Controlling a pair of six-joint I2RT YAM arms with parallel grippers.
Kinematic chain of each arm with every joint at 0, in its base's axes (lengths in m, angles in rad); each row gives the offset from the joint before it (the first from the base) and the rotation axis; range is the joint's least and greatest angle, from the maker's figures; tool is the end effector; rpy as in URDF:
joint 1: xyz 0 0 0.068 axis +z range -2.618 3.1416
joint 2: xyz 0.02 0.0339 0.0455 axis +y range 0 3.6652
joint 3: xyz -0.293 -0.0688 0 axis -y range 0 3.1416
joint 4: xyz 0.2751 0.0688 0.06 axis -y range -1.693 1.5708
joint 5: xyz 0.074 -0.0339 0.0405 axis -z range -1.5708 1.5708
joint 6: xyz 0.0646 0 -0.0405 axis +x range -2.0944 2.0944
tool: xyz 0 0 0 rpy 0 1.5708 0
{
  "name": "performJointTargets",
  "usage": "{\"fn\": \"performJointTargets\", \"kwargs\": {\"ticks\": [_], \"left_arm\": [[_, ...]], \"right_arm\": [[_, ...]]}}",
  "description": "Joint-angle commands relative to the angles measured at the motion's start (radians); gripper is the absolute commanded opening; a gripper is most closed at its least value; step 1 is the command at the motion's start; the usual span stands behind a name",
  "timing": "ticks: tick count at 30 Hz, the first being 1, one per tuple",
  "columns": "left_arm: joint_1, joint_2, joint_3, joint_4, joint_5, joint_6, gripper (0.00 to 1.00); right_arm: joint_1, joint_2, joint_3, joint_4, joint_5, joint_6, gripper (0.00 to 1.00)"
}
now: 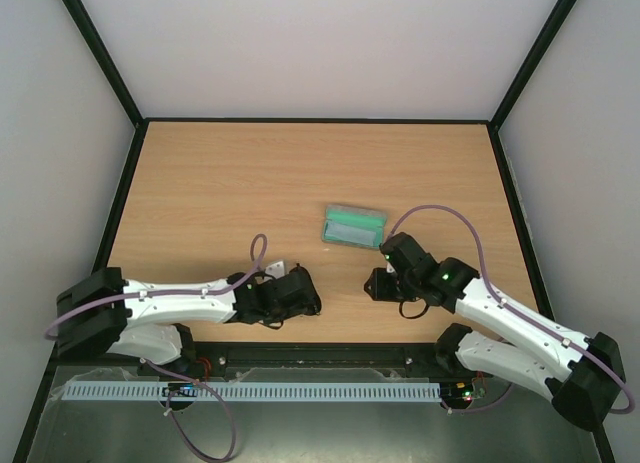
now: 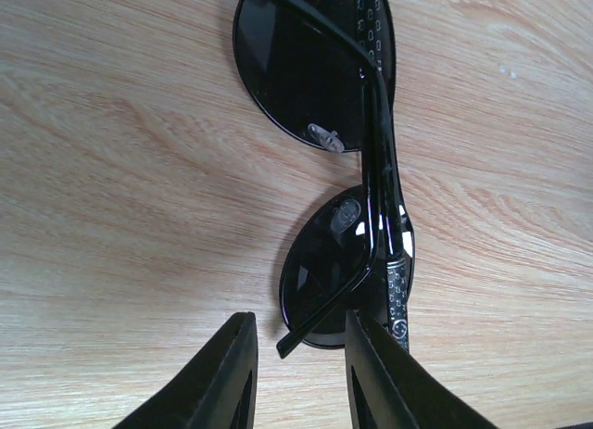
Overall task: Organize the sunglasses
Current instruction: Adjust the sunglasses at the center of the board, then adjust the sunglasses case at the center of the board.
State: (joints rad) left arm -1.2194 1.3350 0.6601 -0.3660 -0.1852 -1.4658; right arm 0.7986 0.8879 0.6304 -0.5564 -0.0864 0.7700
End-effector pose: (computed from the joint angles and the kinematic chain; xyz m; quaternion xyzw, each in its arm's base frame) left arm 0.1052 -0.2525 0.1547 -0.1421 0.9507 -0.2338 0.1459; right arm 0.1435 0.1553 0.2282 -0.0292 0.9280 0.2891 0.2330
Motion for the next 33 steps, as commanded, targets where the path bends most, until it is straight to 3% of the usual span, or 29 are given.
{"fn": "performJointTargets", "kwargs": {"ticks": [1,6,12,14,15,21,27,33], "left_arm": [[-0.006,-0.064,-0.028,0.010,-0.027,-0.017,0.30],[-0.007,-0.175,-0.020,-0.053,-0.058,-0.018,0.41],[-0.006,-0.318,0.049,-0.147,-0.107,0.031,0.74],[-0.002,-0.356,0.058,-0.156,-0.113,0.049,0.93],[0.006,-0.378,0.057,-0.160,-0.111,0.059,0.98],[0.087,-0.483,0.047,-0.200,-0.065,0.132,0.99],[0.153,-0.535,0.039,-0.221,0.005,0.210,0.99],[0.180,-0.564,0.014,-0.212,0.061,0.257,0.99]], "right_arm": [[-0.001,0.028,0.037,-0.035,-0.013,-0.003,0.27],[-0.001,0.042,0.087,-0.078,0.021,-0.019,0.28],[-0.002,0.066,0.180,-0.141,0.060,-0.070,0.35],[-0.001,0.085,0.200,-0.158,0.099,-0.084,0.36],[-0.001,0.102,0.211,-0.164,0.124,-0.088,0.36],[-0.063,0.287,0.306,-0.125,0.214,-0.107,0.34],[-0.249,0.404,0.414,-0.075,0.234,-0.130,0.31],[-0.481,0.494,0.545,-0.031,0.185,-0.129,0.38]]}}
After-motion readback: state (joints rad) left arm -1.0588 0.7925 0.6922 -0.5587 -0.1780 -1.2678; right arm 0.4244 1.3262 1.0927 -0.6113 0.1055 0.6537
